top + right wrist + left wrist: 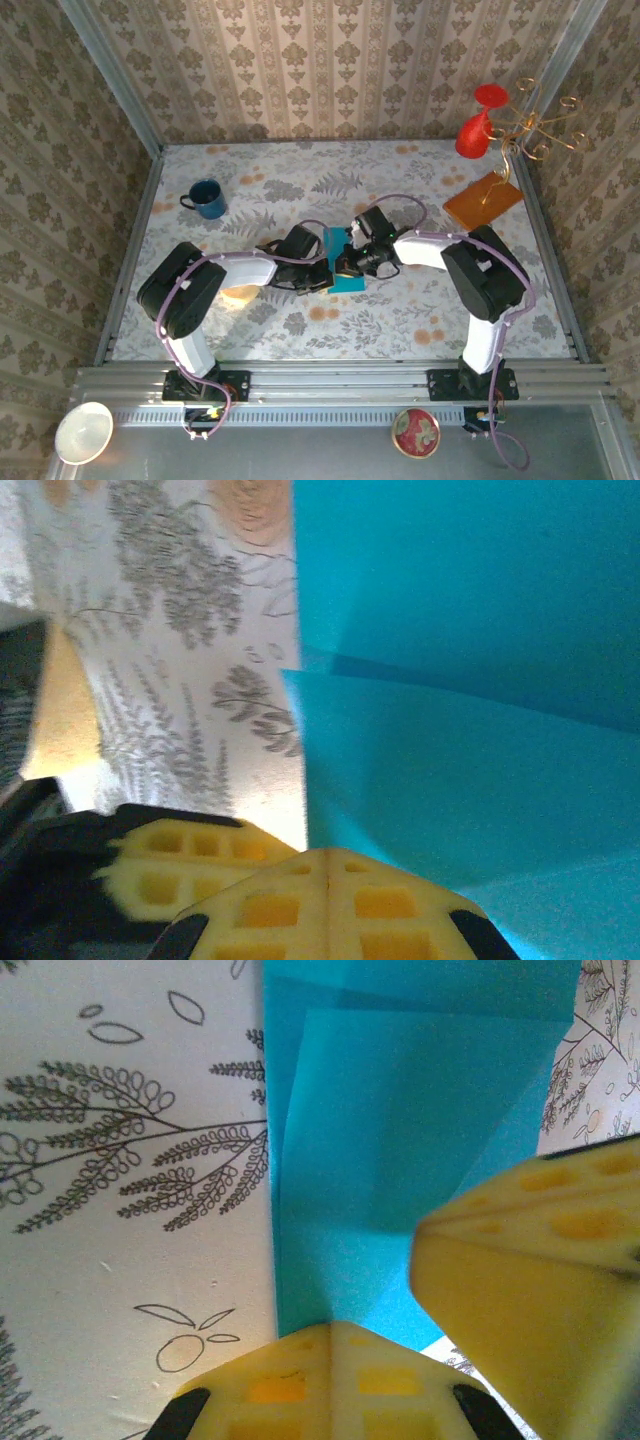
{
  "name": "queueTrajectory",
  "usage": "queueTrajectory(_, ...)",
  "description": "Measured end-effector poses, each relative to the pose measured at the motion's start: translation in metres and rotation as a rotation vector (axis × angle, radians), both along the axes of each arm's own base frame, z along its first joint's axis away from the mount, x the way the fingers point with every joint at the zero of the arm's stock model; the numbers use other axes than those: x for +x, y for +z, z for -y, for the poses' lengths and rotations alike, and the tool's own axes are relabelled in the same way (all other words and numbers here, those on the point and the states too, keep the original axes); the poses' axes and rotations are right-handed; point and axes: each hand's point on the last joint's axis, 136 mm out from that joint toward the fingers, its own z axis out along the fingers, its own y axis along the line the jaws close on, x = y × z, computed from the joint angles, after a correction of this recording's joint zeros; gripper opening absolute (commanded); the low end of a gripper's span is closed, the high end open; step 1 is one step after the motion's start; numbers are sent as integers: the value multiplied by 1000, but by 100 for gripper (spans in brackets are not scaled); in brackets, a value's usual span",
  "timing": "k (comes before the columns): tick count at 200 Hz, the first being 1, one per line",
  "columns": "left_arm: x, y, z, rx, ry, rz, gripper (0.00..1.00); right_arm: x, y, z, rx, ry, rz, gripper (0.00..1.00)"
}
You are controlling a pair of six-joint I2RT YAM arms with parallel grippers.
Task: Fold a paper plane with a square sheet of paper (pick it up from the middle)
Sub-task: Fold the triangle a second time at the center of the table, then turn over the paper at the center of the table.
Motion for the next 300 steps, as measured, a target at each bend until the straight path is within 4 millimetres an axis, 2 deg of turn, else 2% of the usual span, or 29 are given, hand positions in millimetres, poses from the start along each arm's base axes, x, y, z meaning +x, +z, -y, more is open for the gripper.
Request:
queueTrajectory(16, 0, 0, 0, 0, 0, 0, 0, 2, -10, 7, -6, -10, -24, 4)
queueTrajectory(49, -1, -2, -1, -8, 0, 3, 0, 21, -10, 31, 1, -64, -14, 4)
queueTrajectory(81, 0, -1, -1, -28, 3, 12, 0, 51, -10, 63, 17, -146, -8, 9)
queueTrajectory(101, 1, 1, 1, -35, 1, 16, 0, 67, -8, 77, 2, -181, 22, 14)
queueTrajectory(121, 3, 5, 2, -23, -1, 13, 0, 74, -3, 85, -7, -204, 45, 20)
queueTrajectory(139, 14, 17, 9, -31, -2, 45, 12, 69, 10, 86, 3, -205, 66, 28)
queueTrajectory(159, 30, 37, 19, -59, 2, 109, 18, 53, 31, 85, 27, -214, 93, 34)
queueTrajectory(170, 37, 45, 22, -72, 7, 137, 19, 44, 39, 85, 43, -227, 95, 38)
queueTrajectory(187, 45, 51, 22, -85, 22, 159, 19, 32, 43, 82, 61, -238, 93, 39)
queueTrajectory(208, 53, 48, 19, -82, 39, 159, 19, 18, 33, 76, 75, -256, 46, 41)
queueTrajectory(231, 59, 32, 15, -62, 57, 136, 20, 4, 21, 71, 85, -281, -11, 41)
queueTrajectory(260, 62, 15, 9, -35, 78, 101, 20, 5, 17, 64, 108, -308, -36, 40)
queueTrajectory(300, 66, 9, 3, -22, 118, 80, 19, 7, 8, 58, 113, -336, -76, 39)
